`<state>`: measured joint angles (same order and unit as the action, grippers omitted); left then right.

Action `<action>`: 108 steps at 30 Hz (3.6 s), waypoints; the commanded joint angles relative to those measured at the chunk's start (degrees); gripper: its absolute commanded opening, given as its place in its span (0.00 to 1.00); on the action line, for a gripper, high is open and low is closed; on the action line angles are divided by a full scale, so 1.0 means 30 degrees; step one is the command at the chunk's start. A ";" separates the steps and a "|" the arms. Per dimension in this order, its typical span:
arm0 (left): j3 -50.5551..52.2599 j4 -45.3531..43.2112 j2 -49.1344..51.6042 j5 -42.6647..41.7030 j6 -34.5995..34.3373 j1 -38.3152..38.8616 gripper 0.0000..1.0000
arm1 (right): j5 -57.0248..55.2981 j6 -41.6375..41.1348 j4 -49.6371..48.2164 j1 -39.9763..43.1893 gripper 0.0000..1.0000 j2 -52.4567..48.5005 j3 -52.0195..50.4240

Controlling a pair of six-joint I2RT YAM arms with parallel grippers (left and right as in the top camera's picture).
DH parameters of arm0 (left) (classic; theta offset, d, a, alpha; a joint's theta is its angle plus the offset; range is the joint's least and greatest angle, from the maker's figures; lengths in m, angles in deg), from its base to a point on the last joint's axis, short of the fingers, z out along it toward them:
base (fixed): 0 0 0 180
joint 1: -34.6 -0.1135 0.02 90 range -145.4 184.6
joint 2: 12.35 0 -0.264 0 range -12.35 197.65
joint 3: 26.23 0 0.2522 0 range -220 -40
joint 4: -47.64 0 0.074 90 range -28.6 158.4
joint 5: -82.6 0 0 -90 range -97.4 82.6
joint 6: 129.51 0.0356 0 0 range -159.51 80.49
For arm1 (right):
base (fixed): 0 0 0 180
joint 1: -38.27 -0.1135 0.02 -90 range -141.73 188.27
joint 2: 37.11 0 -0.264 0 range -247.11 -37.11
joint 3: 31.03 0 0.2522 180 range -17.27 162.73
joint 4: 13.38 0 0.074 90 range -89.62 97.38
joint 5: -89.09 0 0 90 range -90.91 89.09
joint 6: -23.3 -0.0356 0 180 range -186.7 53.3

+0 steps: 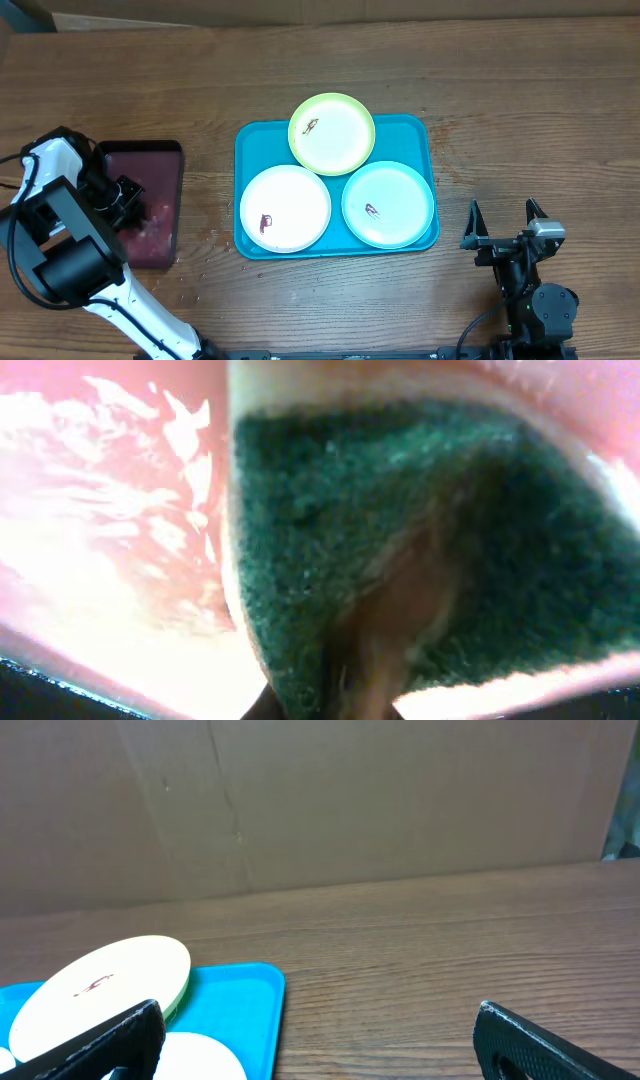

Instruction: Clean dirty plates on tray and stack at the side

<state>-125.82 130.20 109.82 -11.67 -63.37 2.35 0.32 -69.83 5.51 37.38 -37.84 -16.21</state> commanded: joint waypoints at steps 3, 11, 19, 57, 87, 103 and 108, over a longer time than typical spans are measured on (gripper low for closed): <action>0.0124 -0.0415 0.0182 -0.0058 -0.0051 0.0131 0.40 | -0.0109 0.0058 -0.0102 -0.0044 1.00 0.0189 -0.0197; 0.0131 -0.2047 0.0182 0.1931 -0.0044 0.0131 1.00 | -0.0109 0.0058 -0.0095 -0.0044 1.00 0.0189 -0.0197; 0.0131 -0.2892 0.0182 0.2142 -0.0051 0.0131 0.04 | -0.0109 0.0058 -0.0095 -0.0044 1.00 0.0189 -0.0197; 0.0131 -0.1770 0.0182 0.1872 -0.0044 0.0138 0.90 | -0.0109 0.0058 -0.0102 -0.0044 1.00 0.0189 -0.0197; 0.0131 -0.0029 0.0182 0.0933 -0.0051 0.0131 0.04 | -0.0109 0.0058 -0.0095 -0.0044 1.00 0.0189 -0.0197; 0.0131 -0.3024 0.0182 0.2200 0.0036 0.0131 0.88 | -0.0109 0.0058 -0.0102 -0.0044 1.00 0.0189 -0.0197; 0.0131 -0.3687 0.0182 0.2229 0.0036 0.0131 0.04 | -0.0109 0.0058 -0.0102 -0.0044 1.00 0.0189 -0.0197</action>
<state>-125.93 120.05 109.16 -8.22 -63.17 2.64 0.30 -69.86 5.53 37.38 -37.84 -16.21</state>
